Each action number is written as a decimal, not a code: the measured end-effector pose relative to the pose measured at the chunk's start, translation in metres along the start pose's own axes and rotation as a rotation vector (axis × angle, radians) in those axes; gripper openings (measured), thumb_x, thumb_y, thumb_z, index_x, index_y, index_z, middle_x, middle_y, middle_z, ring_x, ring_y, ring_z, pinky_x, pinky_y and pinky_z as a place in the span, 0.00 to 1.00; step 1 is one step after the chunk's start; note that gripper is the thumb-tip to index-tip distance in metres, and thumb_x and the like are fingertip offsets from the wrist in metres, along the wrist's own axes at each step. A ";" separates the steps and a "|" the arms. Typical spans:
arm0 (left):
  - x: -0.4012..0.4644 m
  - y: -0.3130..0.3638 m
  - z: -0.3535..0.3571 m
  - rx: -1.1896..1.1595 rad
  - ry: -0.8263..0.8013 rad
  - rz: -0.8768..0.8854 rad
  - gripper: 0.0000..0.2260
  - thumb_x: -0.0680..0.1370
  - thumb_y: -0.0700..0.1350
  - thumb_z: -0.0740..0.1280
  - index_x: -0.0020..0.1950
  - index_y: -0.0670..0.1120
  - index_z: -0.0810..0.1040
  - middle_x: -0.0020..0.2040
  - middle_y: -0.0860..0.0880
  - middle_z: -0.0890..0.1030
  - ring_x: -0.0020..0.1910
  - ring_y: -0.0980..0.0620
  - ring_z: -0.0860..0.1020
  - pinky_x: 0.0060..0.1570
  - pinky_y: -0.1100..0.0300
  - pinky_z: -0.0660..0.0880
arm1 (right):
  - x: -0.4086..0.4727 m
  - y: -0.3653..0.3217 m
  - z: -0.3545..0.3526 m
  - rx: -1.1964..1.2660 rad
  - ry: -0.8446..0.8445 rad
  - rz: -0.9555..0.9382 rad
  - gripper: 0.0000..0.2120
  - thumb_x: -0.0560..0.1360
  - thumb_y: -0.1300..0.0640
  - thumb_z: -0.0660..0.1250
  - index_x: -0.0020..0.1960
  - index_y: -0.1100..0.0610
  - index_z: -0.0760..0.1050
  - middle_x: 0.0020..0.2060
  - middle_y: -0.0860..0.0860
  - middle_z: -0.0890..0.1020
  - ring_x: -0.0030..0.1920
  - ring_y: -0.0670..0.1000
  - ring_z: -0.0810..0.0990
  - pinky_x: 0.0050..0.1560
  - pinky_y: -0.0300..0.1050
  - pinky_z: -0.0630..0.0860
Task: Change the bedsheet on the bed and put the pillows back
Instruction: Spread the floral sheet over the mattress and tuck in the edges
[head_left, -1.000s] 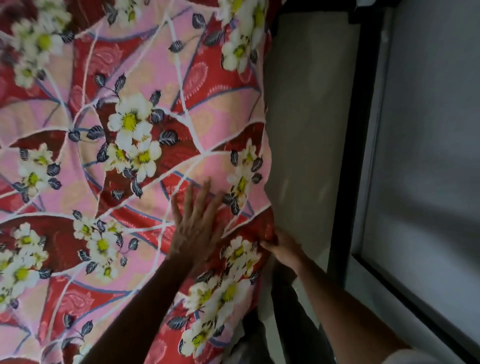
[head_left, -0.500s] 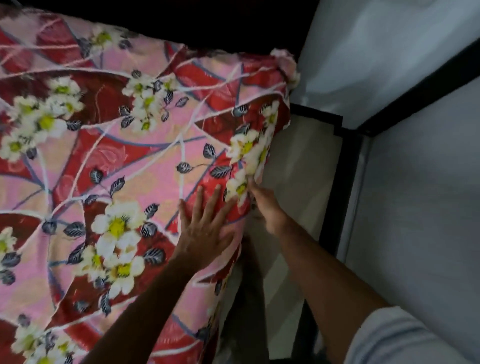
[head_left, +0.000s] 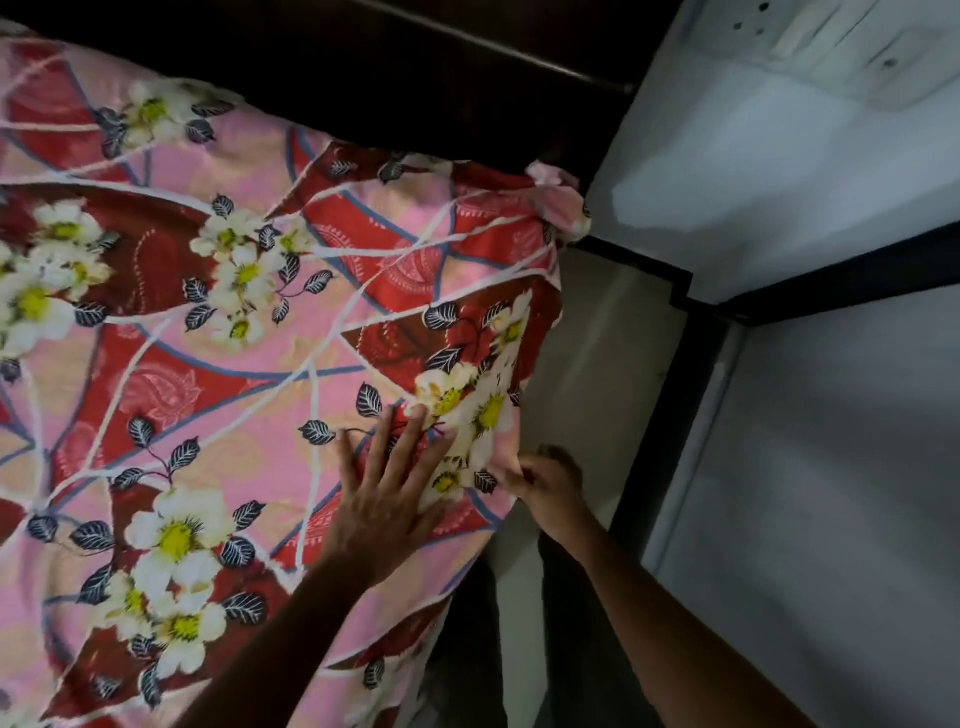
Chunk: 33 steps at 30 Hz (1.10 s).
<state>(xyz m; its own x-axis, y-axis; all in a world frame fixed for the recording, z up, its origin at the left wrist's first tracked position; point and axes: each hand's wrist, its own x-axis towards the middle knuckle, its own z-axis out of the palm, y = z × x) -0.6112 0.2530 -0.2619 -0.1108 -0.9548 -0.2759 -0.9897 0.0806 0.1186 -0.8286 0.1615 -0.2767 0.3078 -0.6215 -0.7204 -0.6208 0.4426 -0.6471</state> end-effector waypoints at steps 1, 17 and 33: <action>0.005 0.008 -0.002 -0.012 -0.011 -0.017 0.31 0.83 0.64 0.52 0.84 0.53 0.53 0.84 0.43 0.51 0.82 0.35 0.49 0.72 0.23 0.51 | 0.001 0.013 -0.012 -0.064 0.011 -0.040 0.16 0.76 0.32 0.63 0.37 0.40 0.77 0.28 0.43 0.78 0.33 0.46 0.77 0.46 0.51 0.76; 0.112 -0.007 -0.046 -0.154 -0.044 -0.228 0.33 0.82 0.65 0.53 0.84 0.54 0.50 0.84 0.46 0.49 0.82 0.39 0.48 0.73 0.25 0.52 | 0.137 -0.084 -0.117 0.141 -0.031 -0.080 0.07 0.79 0.51 0.69 0.53 0.54 0.77 0.45 0.43 0.83 0.46 0.43 0.83 0.46 0.36 0.76; 0.161 0.011 -0.063 -0.147 -0.076 -0.040 0.31 0.83 0.58 0.58 0.84 0.53 0.53 0.84 0.47 0.50 0.83 0.43 0.50 0.74 0.28 0.57 | 0.165 -0.047 -0.205 -0.327 0.149 0.175 0.08 0.78 0.64 0.64 0.41 0.56 0.73 0.38 0.52 0.79 0.46 0.60 0.81 0.48 0.52 0.76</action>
<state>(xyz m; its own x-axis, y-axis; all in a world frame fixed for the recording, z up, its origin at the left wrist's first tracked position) -0.6339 0.0824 -0.2452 -0.0834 -0.9315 -0.3540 -0.9700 -0.0056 0.2431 -0.8967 -0.0948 -0.3141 0.0840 -0.6525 -0.7531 -0.8586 0.3362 -0.3871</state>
